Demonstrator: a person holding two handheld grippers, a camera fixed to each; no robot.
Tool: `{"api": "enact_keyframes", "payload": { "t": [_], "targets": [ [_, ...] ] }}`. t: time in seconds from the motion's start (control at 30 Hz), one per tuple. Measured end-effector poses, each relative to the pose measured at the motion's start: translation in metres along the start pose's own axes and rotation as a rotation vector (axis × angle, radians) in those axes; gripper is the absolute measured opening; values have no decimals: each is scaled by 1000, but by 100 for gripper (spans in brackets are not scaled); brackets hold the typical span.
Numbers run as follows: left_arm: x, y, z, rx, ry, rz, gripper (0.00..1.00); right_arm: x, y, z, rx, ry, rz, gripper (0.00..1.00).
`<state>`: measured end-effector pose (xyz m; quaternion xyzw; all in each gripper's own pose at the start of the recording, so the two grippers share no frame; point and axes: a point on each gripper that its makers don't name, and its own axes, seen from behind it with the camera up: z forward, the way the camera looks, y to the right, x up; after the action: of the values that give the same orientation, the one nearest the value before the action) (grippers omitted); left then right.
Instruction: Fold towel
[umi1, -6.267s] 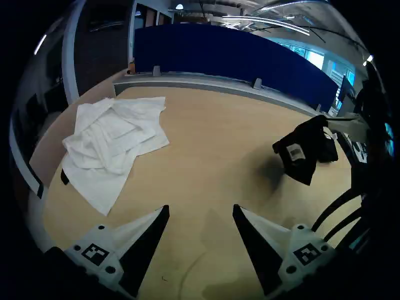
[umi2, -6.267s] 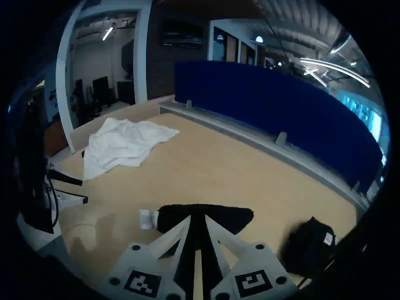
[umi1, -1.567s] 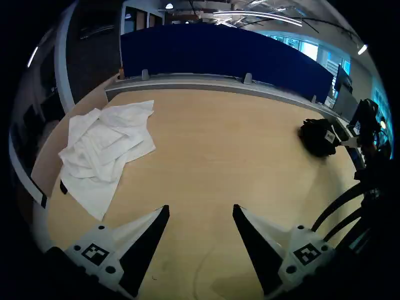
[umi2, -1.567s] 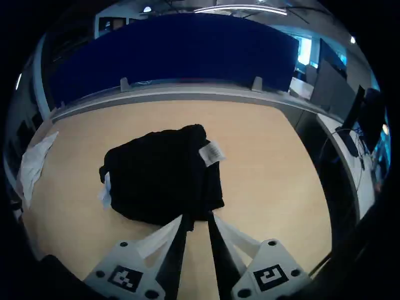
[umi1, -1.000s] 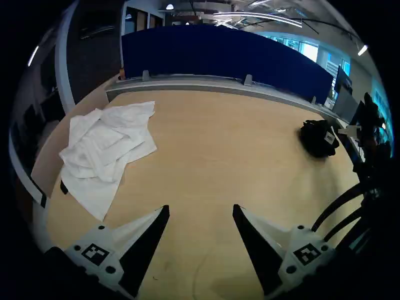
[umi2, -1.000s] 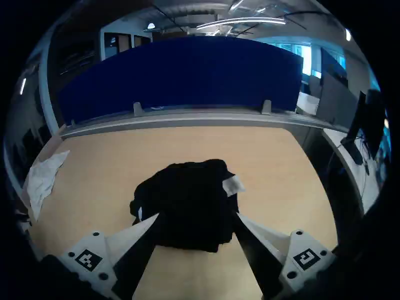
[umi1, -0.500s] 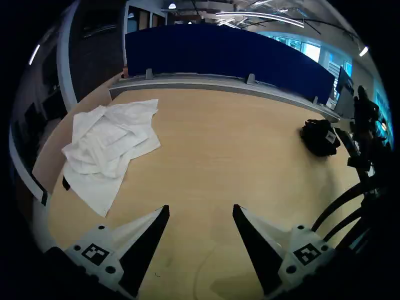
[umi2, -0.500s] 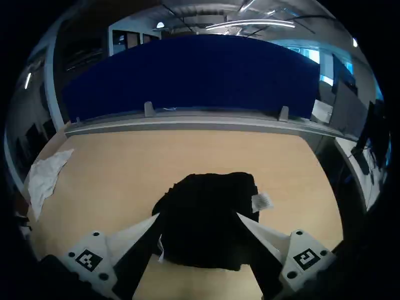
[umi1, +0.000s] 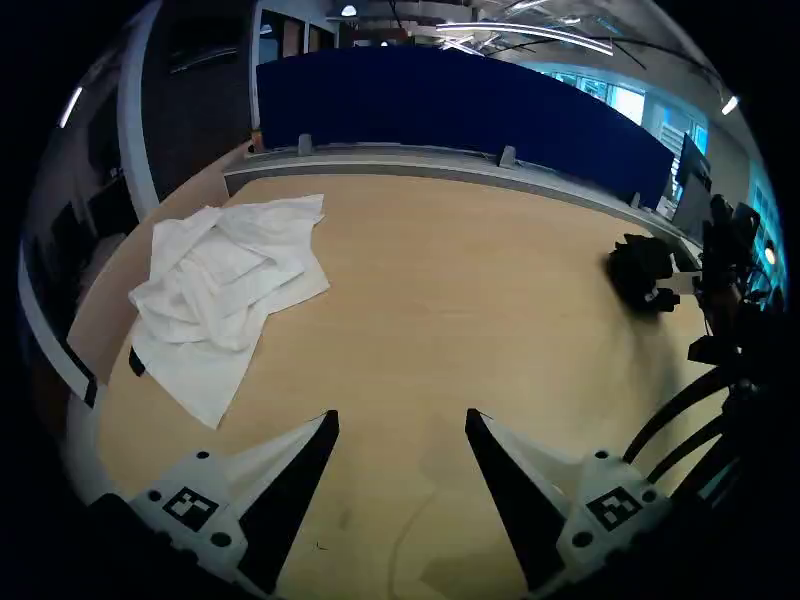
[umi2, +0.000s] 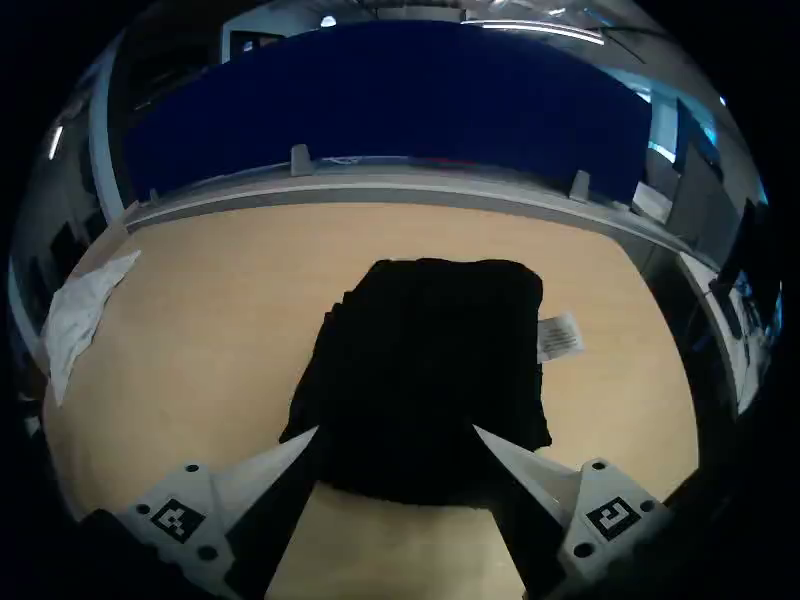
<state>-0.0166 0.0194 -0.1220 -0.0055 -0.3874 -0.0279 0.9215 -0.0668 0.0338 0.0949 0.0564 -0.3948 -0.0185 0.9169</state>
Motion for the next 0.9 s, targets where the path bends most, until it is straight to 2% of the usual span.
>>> {"api": "enact_keyframes", "payload": {
  "t": [0.17,0.27,0.47,0.57,0.7,0.9],
  "targets": [
    [0,2,1,-1,-1,4,94,-8,0,4,5,-13,-13,100],
    [1,4,1,-3,0,5,94,-1,-1,0,12,-6,-18,100],
    [3,5,-1,-1,3,0,94,43,1,-15,23,65,-12,100],
    [4,4,-1,1,4,-6,94,66,6,-16,24,90,-15,100],
    [3,5,-1,6,3,-8,94,88,15,-7,21,100,-17,100],
    [-1,3,0,16,-4,-11,94,101,22,10,19,88,-18,100]
  ]
}}
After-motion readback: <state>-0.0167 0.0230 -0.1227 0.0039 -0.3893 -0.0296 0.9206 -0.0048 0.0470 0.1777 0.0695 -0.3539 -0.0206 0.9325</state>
